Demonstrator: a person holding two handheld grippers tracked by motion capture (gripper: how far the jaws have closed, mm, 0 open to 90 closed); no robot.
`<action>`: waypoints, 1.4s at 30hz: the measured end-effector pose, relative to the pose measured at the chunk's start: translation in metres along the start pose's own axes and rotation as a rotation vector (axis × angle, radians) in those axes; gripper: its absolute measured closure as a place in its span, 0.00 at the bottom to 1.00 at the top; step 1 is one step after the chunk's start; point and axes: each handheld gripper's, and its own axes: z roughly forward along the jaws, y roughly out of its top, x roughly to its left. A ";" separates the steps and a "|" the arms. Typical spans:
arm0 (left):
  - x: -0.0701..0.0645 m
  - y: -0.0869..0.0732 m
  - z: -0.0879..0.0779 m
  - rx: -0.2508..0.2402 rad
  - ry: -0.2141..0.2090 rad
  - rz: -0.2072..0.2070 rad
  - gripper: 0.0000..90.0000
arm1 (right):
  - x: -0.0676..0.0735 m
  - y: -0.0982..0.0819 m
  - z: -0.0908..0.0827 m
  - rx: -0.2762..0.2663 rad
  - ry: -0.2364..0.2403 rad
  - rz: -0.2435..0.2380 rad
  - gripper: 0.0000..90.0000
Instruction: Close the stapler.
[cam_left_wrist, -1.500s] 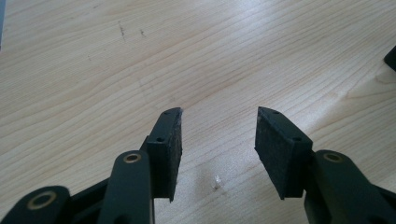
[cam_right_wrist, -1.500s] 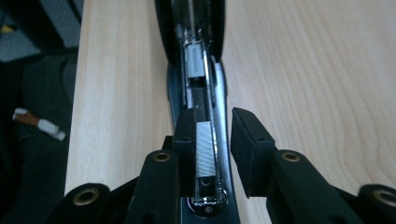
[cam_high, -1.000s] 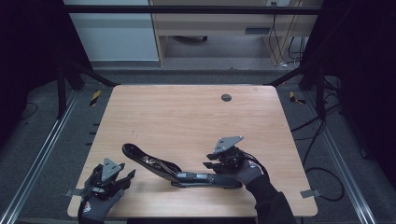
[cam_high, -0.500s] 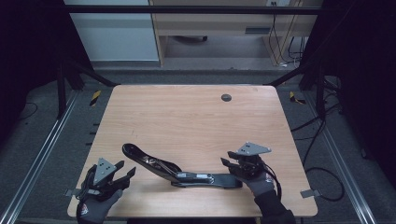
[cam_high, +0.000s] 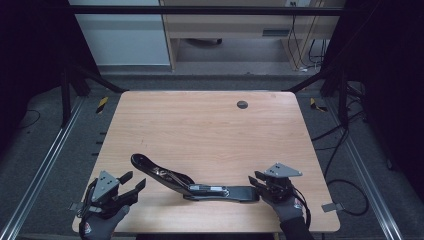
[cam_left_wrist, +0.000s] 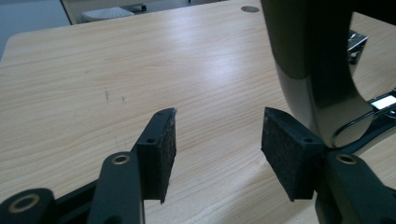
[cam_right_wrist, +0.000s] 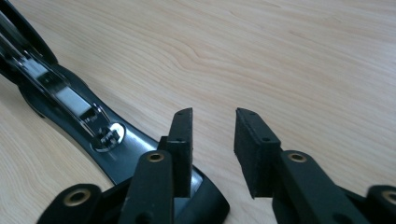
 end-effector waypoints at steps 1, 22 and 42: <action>-0.001 0.000 -0.001 -0.005 -0.003 -0.002 0.49 | 0.000 -0.002 -0.001 0.002 0.001 0.007 0.79; -0.009 0.006 -0.009 -0.050 -0.043 -0.002 0.47 | 0.003 -0.015 0.004 0.076 0.025 -0.006 1.00; -0.020 0.017 -0.010 -0.087 -0.065 -0.003 0.46 | 0.005 -0.017 0.005 0.095 0.032 -0.011 1.00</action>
